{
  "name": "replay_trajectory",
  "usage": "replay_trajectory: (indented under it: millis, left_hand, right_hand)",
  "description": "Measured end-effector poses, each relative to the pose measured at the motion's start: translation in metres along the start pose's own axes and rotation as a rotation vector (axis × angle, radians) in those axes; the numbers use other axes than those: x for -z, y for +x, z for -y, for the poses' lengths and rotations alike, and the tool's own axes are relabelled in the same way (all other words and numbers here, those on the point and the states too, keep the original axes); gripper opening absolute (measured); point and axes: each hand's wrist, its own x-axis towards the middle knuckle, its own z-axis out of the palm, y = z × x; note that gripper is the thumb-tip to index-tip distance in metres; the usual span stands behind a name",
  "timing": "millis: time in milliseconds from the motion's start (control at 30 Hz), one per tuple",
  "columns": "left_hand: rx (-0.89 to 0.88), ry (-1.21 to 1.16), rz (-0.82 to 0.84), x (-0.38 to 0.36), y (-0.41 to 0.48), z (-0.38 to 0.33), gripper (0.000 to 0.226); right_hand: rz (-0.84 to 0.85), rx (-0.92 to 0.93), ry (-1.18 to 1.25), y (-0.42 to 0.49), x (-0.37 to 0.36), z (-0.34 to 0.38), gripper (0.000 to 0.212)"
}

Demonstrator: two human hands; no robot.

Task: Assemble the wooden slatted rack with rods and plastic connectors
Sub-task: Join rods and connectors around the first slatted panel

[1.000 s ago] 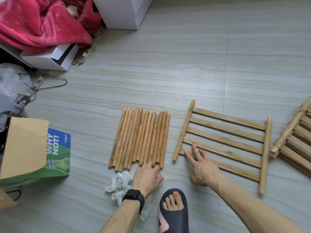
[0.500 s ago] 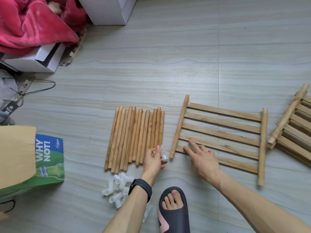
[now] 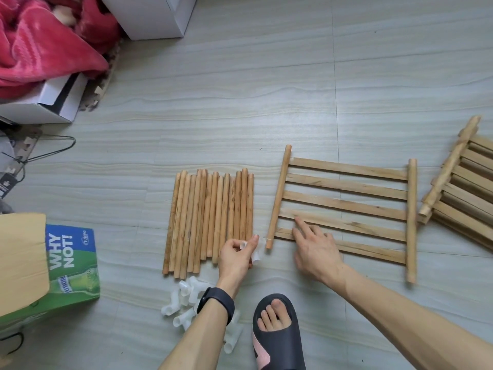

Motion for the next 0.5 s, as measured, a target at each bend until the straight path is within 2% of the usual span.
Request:
replay_trajectory:
  millis: [133,233,400,500]
  left_hand:
    - [-0.060,0.084,-0.005,-0.001,-0.004,0.001,0.051]
    - [-0.046,0.104,0.026,-0.004,-0.006,0.002,0.043]
    - [-0.013,0.020,0.139,-0.007,-0.011,-0.002,0.021]
    - [0.049,-0.071,0.268,-0.007,-0.016,-0.005,0.023]
  right_hand:
    - [-0.072,-0.017,0.391,-0.004,0.009,0.022,0.051]
    - [0.007,0.009,0.771,-0.006,0.015,0.033,0.042]
    - [-0.020,-0.022,0.855,-0.002,0.010,0.030,0.020]
    - [-0.015,-0.131,0.948,0.001,0.006,0.021,0.010]
